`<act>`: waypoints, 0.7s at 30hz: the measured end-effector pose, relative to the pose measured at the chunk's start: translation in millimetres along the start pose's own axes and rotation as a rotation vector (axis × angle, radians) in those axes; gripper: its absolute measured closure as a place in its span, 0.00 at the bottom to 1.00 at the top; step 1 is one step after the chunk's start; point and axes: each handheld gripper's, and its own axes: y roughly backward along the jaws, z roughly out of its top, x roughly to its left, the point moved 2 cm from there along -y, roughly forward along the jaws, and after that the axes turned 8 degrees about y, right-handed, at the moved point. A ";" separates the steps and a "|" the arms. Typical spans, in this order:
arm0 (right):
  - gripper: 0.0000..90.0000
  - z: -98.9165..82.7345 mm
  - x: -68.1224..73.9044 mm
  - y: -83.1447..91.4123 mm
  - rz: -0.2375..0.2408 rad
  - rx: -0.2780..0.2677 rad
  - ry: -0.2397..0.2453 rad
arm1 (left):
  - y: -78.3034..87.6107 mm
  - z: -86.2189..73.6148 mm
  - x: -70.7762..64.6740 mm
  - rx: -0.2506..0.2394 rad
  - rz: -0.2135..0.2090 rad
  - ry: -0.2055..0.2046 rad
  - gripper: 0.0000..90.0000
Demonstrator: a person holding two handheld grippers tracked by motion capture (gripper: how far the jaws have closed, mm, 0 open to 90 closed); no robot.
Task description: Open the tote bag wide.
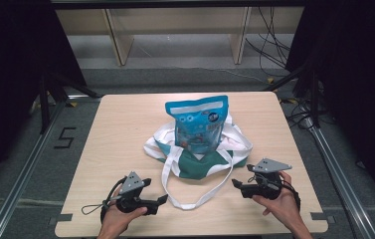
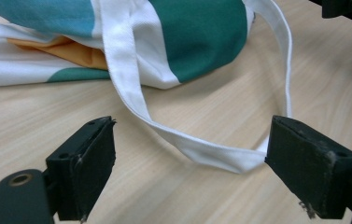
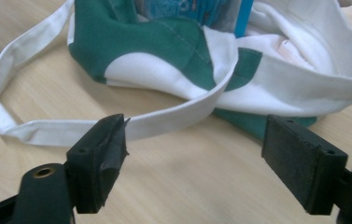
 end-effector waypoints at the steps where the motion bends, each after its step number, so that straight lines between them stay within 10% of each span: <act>1: 0.24 -1.8 -1.0 -0.4 -0.004 -0.015 0.030 | -0.3 -1.9 -3.5 0.003 0.000 0.022 0.17; 21: 0.19 -44.6 31.3 15.5 0.037 0.048 0.056 | 4.4 -26.2 -30.2 0.079 0.011 -0.038 0.17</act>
